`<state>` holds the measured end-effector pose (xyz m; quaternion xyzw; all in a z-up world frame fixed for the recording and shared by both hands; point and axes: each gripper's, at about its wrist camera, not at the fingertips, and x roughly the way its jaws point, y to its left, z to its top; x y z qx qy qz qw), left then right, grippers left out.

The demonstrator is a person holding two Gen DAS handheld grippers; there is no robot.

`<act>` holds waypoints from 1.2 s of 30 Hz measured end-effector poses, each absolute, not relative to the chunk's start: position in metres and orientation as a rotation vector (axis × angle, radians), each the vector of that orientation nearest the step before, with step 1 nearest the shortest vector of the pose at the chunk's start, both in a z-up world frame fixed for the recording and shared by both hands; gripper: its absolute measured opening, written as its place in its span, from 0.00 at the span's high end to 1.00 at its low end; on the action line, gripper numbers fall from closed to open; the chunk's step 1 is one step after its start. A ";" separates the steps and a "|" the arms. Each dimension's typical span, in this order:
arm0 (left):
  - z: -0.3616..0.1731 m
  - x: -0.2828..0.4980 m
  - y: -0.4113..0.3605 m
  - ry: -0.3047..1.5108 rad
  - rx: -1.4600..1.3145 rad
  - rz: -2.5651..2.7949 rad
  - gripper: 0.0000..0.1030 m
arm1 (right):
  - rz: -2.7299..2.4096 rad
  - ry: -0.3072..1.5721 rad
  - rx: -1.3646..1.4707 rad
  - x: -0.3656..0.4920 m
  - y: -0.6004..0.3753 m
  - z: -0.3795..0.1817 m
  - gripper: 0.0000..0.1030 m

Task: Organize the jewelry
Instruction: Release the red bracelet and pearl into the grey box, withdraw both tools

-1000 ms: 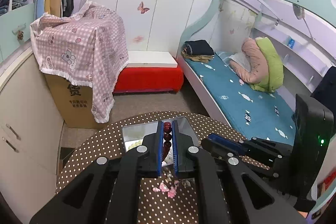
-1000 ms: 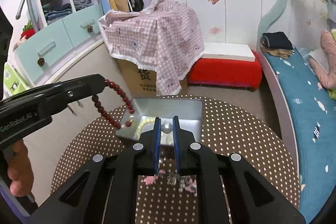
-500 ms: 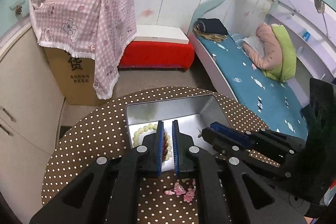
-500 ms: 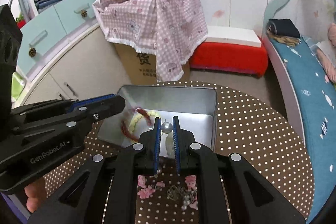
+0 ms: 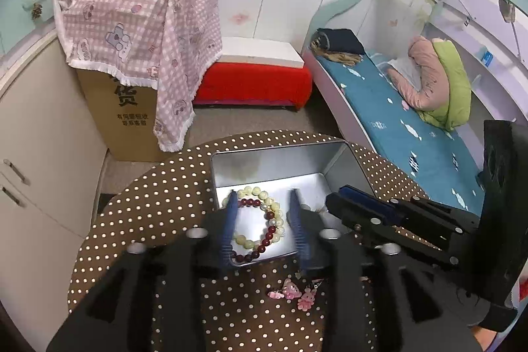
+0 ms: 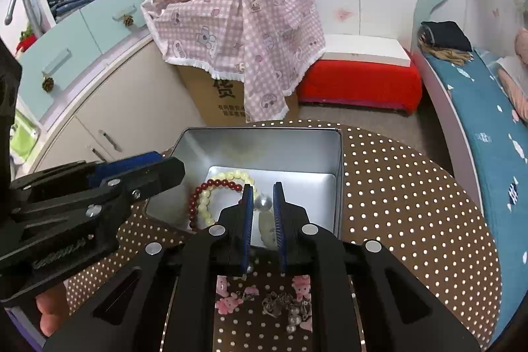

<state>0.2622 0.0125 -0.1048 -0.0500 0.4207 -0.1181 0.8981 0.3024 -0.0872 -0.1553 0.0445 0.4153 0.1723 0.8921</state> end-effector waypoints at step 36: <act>-0.137 0.177 0.028 0.833 -0.144 -0.120 0.21 | 0.231 0.813 0.146 0.201 -0.170 -0.162 0.44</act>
